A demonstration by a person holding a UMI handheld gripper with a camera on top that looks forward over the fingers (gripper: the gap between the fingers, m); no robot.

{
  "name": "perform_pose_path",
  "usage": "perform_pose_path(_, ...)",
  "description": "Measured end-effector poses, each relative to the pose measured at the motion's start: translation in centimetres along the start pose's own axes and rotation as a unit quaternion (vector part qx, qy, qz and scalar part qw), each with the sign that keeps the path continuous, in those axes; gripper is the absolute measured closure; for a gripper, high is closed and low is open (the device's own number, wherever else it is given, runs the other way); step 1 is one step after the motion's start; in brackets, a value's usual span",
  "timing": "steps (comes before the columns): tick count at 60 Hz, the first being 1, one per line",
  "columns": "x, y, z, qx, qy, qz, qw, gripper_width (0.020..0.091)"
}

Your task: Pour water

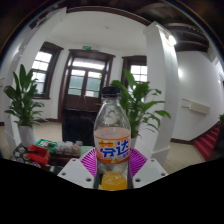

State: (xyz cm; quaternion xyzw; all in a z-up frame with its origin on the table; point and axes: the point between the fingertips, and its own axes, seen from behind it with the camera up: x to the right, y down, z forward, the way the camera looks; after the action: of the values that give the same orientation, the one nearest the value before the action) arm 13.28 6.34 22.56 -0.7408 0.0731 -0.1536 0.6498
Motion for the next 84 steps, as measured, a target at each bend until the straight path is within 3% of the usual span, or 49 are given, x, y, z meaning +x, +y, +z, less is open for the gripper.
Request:
perform_pose_path(19,8.8,7.5,7.3,-0.036,0.040,0.047,0.997,0.0723)
perform_pose_path(34,9.8,11.2,10.3,-0.030,0.043,0.077,0.996,0.0707)
perform_pose_path(36,9.7,11.7,9.4,-0.008,0.044,0.084,0.995,0.0703)
perform_pose_path(41,9.5,11.9,8.7,-0.009,0.039,0.082,0.996,0.0708)
perform_pose_path(53,9.7,11.7,9.4,-0.015,0.037,0.094,0.995,0.0574)
perform_pose_path(55,9.6,11.9,9.5,-0.024,0.034,0.090,0.995,0.0513)
perform_pose_path(59,9.3,12.4,9.4,-0.039,0.027,0.077,0.996,0.0227)
perform_pose_path(71,8.0,11.7,5.1,-0.028,-0.006,0.087,0.996,0.0249)
perform_pose_path(84,6.6,13.0,-3.9,-0.057,-0.034,0.077,0.995,0.0248)
